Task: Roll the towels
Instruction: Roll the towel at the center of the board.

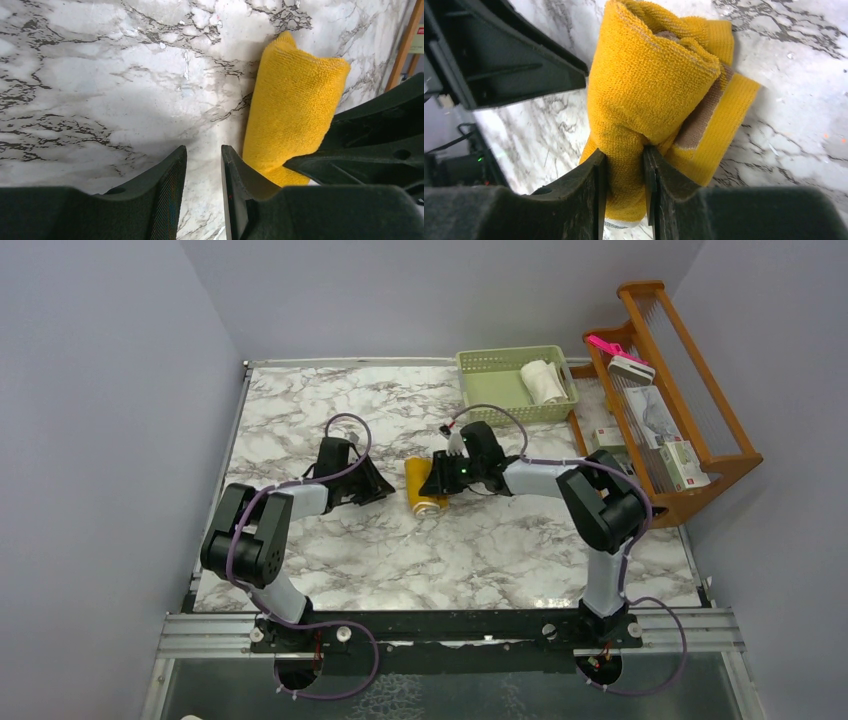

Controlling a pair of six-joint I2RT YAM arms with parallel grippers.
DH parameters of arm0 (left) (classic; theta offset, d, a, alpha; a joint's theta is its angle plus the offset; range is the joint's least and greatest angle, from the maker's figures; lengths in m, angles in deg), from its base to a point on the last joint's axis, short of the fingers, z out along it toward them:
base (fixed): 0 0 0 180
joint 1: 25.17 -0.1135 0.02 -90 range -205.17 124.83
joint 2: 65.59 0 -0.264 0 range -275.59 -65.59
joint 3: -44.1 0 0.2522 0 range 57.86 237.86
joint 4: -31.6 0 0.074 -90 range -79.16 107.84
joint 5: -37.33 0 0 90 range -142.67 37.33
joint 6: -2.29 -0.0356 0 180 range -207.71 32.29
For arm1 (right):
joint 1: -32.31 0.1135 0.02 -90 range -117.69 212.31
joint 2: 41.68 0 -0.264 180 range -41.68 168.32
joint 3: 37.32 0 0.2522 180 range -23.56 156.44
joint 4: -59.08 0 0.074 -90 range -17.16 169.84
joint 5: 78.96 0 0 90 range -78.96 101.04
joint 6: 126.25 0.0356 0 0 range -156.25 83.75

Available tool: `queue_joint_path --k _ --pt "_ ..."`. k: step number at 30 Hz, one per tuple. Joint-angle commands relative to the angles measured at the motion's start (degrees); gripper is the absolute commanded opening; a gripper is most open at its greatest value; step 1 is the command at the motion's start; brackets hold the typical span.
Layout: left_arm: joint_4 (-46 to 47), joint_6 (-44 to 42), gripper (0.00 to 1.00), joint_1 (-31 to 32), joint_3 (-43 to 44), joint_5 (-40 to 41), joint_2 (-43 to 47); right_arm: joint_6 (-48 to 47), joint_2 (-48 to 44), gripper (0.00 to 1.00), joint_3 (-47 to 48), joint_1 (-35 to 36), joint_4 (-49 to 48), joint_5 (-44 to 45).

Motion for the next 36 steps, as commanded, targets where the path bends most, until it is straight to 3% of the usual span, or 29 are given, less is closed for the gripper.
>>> queue_joint_path --k 1,7,10,14,26,31,33,35,36 --pt "5.55 2.85 0.34 0.15 -1.57 -0.91 0.97 2.78 0.46 0.29 -8.63 -5.76 -12.23 -15.02" --pt "14.74 8.77 0.37 0.15 -3.11 -5.70 -0.99 21.05 8.86 0.29 -16.09 -8.67 -47.02 -35.29" --pt "21.21 11.75 0.43 0.64 -4.29 -8.27 -1.45 32.78 13.88 0.29 -17.60 -8.86 -64.51 -38.61" --pt "27.05 13.52 0.55 2.43 -5.03 -9.63 -1.30 40.56 18.70 0.29 -17.22 -8.84 -74.09 -39.86" --pt "33.01 16.35 0.54 9.17 -5.69 -8.84 -9.92 41.29 19.85 0.28 -16.61 -8.84 -75.58 -41.35" --pt "32.98 17.10 0.30 10.50 -6.09 -5.53 -11.53 39.63 18.77 0.29 -16.48 -8.84 -72.57 -41.93" --pt "32.56 16.63 0.23 10.52 -7.01 -3.55 -10.47 34.86 16.38 0.38 -16.77 -8.83 -65.01 -41.29" --pt "29.67 14.88 0.17 10.52 -7.30 -1.04 -8.35 24.44 11.16 0.62 -16.67 -8.88 -49.73 -38.29" --pt "27.45 13.64 0.16 10.52 -7.34 0.54 -6.86 16.99 7.87 0.69 -16.03 -8.86 -39.81 -35.12"
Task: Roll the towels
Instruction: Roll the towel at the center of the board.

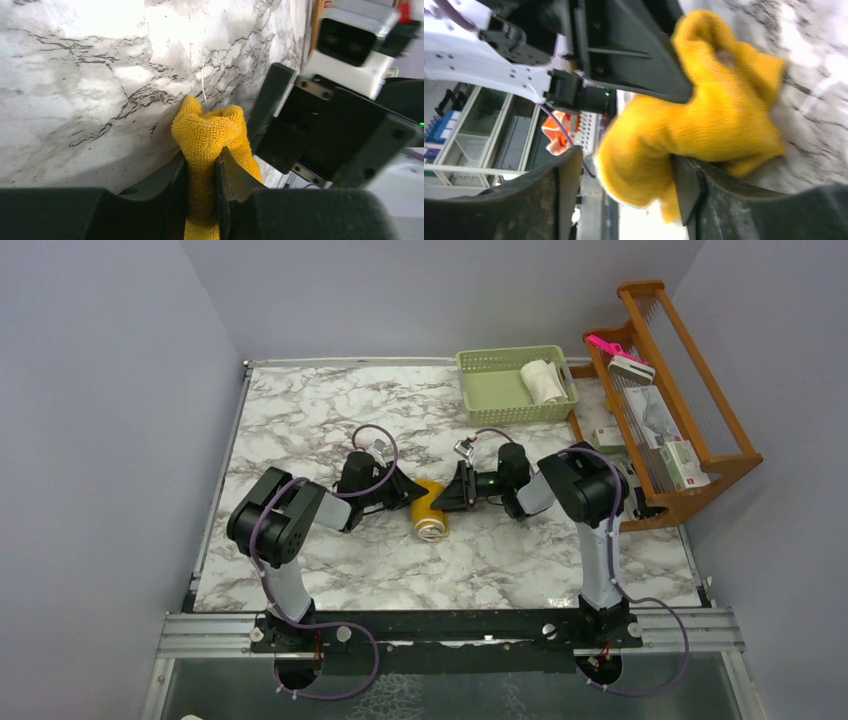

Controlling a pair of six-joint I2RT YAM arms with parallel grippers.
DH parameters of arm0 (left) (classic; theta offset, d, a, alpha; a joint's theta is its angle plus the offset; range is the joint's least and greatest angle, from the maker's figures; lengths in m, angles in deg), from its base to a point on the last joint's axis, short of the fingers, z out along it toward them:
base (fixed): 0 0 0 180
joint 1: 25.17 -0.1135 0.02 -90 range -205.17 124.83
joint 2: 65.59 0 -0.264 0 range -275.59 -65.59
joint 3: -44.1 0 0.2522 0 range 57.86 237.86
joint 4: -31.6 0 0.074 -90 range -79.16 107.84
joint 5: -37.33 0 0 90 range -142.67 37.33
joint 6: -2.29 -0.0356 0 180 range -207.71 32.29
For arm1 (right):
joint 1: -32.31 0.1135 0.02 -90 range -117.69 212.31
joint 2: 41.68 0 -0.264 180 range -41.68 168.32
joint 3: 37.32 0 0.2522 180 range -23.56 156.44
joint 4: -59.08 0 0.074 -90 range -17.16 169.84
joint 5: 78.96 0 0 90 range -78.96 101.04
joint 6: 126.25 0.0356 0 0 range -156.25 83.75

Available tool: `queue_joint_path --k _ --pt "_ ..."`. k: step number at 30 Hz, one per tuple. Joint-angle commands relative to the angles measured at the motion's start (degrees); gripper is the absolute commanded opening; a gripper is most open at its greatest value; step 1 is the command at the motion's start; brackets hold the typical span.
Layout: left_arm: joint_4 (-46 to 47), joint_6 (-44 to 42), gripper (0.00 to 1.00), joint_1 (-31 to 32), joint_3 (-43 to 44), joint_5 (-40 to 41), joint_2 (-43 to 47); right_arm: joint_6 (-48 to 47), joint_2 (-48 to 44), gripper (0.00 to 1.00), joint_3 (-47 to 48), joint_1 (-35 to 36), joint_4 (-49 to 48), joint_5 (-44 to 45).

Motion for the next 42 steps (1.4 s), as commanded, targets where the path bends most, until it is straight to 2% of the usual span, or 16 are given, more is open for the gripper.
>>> queue_joint_path --k 1,3,6,9,12,15,22,27,35,37,42 --pt "-7.91 -4.92 0.16 0.80 -1.41 8.08 4.88 -28.07 -12.19 0.72 1.80 0.50 37.30 10.34" --pt "-13.82 -8.14 0.15 0.84 -0.69 12.36 8.96 -38.55 -18.85 0.75 4.42 0.68 53.59 20.69" --pt "-22.94 -12.73 0.15 1.37 0.75 20.91 14.46 -46.76 -26.12 0.75 8.85 0.89 68.63 33.87" --pt "-30.65 -15.32 0.15 2.28 2.39 30.47 18.85 -52.42 -30.10 0.74 13.40 2.89 77.50 43.84" --pt "-34.61 -15.28 0.17 2.85 3.23 33.97 20.47 -56.53 -30.94 0.73 17.94 8.17 82.40 52.28" --pt "-36.42 -13.29 0.17 3.15 3.48 35.17 19.60 -58.11 -28.23 0.72 21.70 13.65 84.60 56.87" --pt "-38.77 -9.10 0.17 4.04 3.38 37.77 17.92 -54.23 -23.70 0.72 22.44 19.89 81.18 55.35" --pt "-39.69 -8.37 0.17 4.05 3.55 38.92 18.00 -51.56 -20.99 0.72 23.32 21.38 78.71 53.19" --pt "-39.88 -7.02 0.17 4.05 3.01 38.88 18.70 -48.78 -16.52 0.65 22.95 21.53 76.87 49.12" --pt "-39.70 -6.53 0.17 4.05 2.35 38.93 19.09 -47.39 -15.88 0.56 21.87 21.51 75.52 47.45" --pt "-39.75 -6.21 0.19 3.97 1.00 39.81 21.01 -44.37 -15.25 0.20 18.99 21.46 72.19 44.58"
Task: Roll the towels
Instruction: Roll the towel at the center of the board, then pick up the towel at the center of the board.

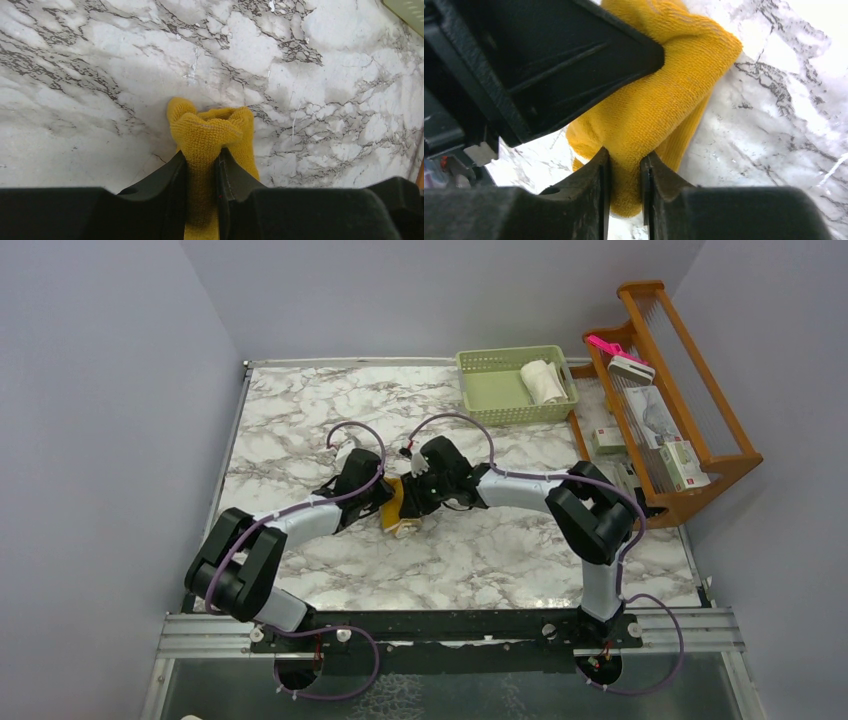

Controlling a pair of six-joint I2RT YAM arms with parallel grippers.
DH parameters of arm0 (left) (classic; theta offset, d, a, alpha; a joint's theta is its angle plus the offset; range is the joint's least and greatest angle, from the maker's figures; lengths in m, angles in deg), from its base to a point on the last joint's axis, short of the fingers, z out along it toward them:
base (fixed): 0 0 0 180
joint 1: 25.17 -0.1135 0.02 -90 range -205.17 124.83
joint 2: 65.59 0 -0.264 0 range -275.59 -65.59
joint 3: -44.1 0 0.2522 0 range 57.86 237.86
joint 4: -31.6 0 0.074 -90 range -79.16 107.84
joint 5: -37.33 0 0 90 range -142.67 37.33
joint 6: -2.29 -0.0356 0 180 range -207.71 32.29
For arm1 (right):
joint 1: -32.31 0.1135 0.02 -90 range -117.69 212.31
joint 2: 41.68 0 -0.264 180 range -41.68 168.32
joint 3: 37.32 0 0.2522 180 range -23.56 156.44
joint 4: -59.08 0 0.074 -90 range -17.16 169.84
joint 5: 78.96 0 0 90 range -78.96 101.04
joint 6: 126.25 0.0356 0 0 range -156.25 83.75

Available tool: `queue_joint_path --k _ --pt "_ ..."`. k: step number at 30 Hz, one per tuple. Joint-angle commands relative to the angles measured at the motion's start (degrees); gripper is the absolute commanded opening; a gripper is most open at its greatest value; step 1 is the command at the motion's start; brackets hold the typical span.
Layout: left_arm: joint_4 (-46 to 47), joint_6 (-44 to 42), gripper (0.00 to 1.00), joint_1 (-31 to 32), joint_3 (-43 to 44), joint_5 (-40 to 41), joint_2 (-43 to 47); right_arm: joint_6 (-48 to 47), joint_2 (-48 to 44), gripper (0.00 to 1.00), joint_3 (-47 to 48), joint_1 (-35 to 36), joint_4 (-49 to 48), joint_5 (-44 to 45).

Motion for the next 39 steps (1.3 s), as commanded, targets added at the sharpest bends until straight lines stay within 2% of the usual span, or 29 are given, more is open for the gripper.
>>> queue_joint_path --k 1,3,4,5,7,10,13,17,21,25,27,28,32,34,35,36,37,39 --pt "-3.32 0.07 0.24 -0.03 -2.34 3.23 2.46 3.14 1.76 0.12 -2.95 0.45 -3.39 -3.24" --pt "-2.49 -1.18 0.37 -0.95 -3.36 2.18 3.75 3.27 1.26 0.01 -3.67 0.42 -4.02 -3.54" --pt "-2.44 -1.40 0.50 -1.49 -3.89 1.55 4.64 3.03 0.91 0.01 -4.06 0.42 -4.33 -3.69" --pt "-2.22 -1.36 0.58 -2.29 -4.45 0.57 5.34 2.93 0.56 0.01 -4.43 0.34 -4.85 -3.98" --pt "-1.13 -1.34 0.68 -4.11 -6.21 -2.46 7.22 2.60 -0.07 0.01 -5.35 0.12 -5.95 -4.86" --pt "3.29 0.45 0.77 -6.89 -10.23 -8.61 9.59 2.39 -0.66 0.01 -6.93 -0.36 -8.97 -7.70" --pt "10.62 3.45 0.82 -8.55 -14.15 -15.08 9.70 1.38 -0.74 0.01 -7.87 -0.46 -11.82 -11.24" --pt "18.44 8.70 0.83 -8.61 -16.40 -20.82 3.87 0.77 -0.61 0.01 -8.56 -0.47 -14.38 -13.81" --pt "30.28 14.97 0.83 -8.62 -19.39 -24.67 -1.41 -0.19 -0.47 0.01 -8.90 -0.47 -15.45 -15.64" --pt "34.55 16.77 0.82 -8.53 -19.42 -26.55 -4.40 -0.85 -0.71 0.01 -9.52 -0.47 -15.87 -16.03" --pt "35.01 16.58 0.79 -8.52 -19.14 -27.08 -5.07 -1.08 -1.13 0.01 -9.79 -0.46 -16.30 -16.23" --pt "35.04 16.21 0.74 -8.52 -19.04 -27.15 -5.22 -1.18 -1.32 0.01 -9.90 -0.46 -16.55 -16.20" --pt "35.39 14.14 0.39 -8.13 -19.07 -27.25 -4.73 -1.40 -2.21 0.01 -10.25 -0.70 -17.18 -15.97" --pt "35.47 13.07 0.25 -8.08 -19.27 -27.34 -3.91 -1.13 -2.55 0.02 -10.64 -0.97 -17.50 -16.14" --pt "35.51 12.41 0.16 -8.13 -19.31 -27.36 -3.21 -0.95 -2.97 0.08 -11.05 -1.20 -17.90 -16.44" --pt "35.45 11.94 0.04 -8.17 -19.27 -27.34 -2.51 -0.58 -3.68 0.19 -11.79 -1.50 -18.69 -17.00" --pt "35.37 11.40 0.00 -8.21 -19.16 -27.36 -1.72 0.05 -4.71 0.33 -13.06 -1.96 -20.01 -17.83" --pt "35.21 10.09 0.00 -8.32 -18.35 -27.63 -0.31 2.28 -7.96 0.54 -16.93 -3.46 -24.85 -19.35"
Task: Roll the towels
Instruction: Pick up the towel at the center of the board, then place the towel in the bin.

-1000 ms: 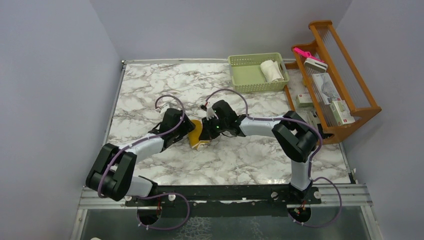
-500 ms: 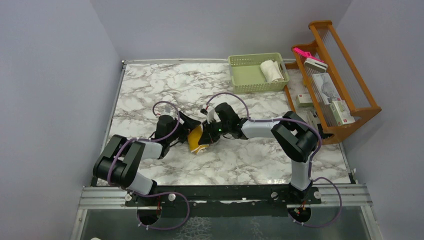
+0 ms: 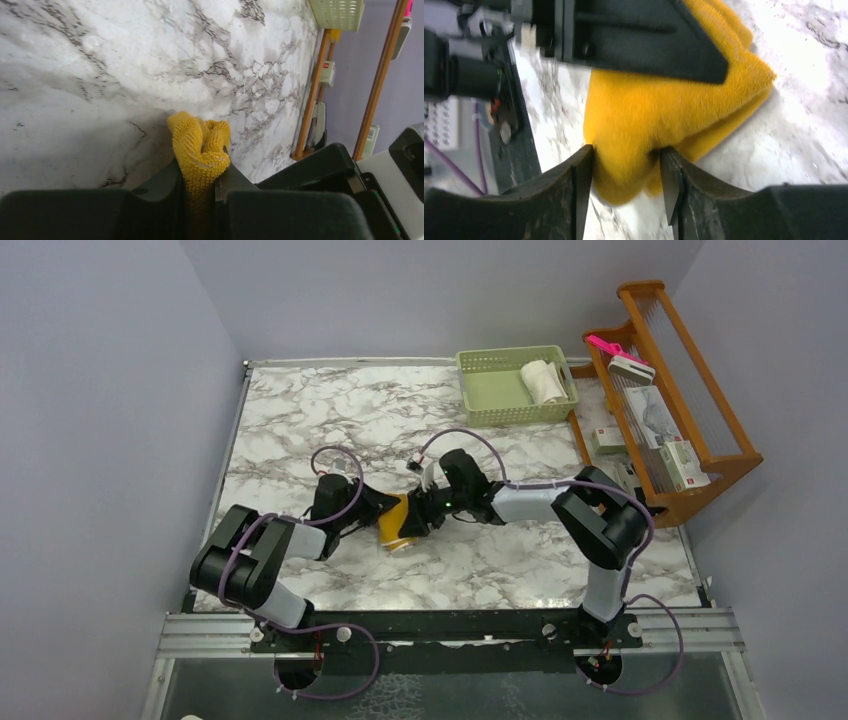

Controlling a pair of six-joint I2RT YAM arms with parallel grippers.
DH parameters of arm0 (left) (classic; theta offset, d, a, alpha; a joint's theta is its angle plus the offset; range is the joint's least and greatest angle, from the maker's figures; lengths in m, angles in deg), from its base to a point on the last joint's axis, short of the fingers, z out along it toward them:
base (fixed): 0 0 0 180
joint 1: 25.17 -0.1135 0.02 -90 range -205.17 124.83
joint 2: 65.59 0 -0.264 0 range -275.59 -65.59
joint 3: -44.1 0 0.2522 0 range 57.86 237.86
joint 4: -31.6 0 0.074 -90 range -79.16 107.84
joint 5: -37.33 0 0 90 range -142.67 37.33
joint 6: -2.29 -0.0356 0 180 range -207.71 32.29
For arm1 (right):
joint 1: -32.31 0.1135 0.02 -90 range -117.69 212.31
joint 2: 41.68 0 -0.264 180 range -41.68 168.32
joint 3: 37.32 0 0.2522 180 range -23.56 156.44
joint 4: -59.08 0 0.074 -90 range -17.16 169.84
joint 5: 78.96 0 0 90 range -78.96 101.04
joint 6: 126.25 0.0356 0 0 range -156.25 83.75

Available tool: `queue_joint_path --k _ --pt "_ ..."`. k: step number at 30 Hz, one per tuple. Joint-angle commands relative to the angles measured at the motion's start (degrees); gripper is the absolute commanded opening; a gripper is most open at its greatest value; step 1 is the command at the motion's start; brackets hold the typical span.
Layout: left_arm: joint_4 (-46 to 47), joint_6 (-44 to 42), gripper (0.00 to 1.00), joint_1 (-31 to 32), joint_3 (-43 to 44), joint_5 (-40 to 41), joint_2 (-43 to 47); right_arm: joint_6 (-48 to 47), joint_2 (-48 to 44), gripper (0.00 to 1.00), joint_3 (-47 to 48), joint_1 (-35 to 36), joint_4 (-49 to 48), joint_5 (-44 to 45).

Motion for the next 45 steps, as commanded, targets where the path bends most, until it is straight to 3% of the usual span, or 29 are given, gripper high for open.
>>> queue_joint_path --k 1,6,10,12,15,25,35,45 --pt "-1.18 -4.34 0.00 0.26 1.70 -2.86 3.63 2.60 -7.91 0.63 -7.28 -3.14 -9.59 -3.87" --pt "-8.32 -10.54 0.00 0.20 9.95 -4.62 5.04 6.31 -18.12 0.83 -16.13 -10.99 -16.44 -4.48" --pt "-12.39 -14.27 0.00 0.18 14.56 -5.91 6.42 8.33 -19.05 0.89 -16.92 -16.07 -17.78 -10.99" --pt "-12.75 -14.44 0.00 0.05 15.82 -7.20 7.03 14.73 -17.33 0.96 -19.21 -18.22 -30.89 -16.76" --pt "-12.61 -12.63 0.00 -0.39 17.63 -11.13 7.26 26.99 -12.80 0.96 -23.29 -20.72 -53.51 -21.46" --pt "-4.02 -0.87 0.00 -0.46 22.48 -21.74 8.89 44.62 2.92 0.97 -18.15 -20.99 -88.24 -27.12" --pt "5.89 9.33 0.00 -0.16 22.26 -23.99 9.77 45.23 5.09 0.99 -13.54 -21.01 -89.80 -27.02" --pt "17.45 16.35 0.00 0.79 20.97 -23.94 6.54 48.35 0.14 1.00 -7.78 -20.91 -89.89 -32.30"
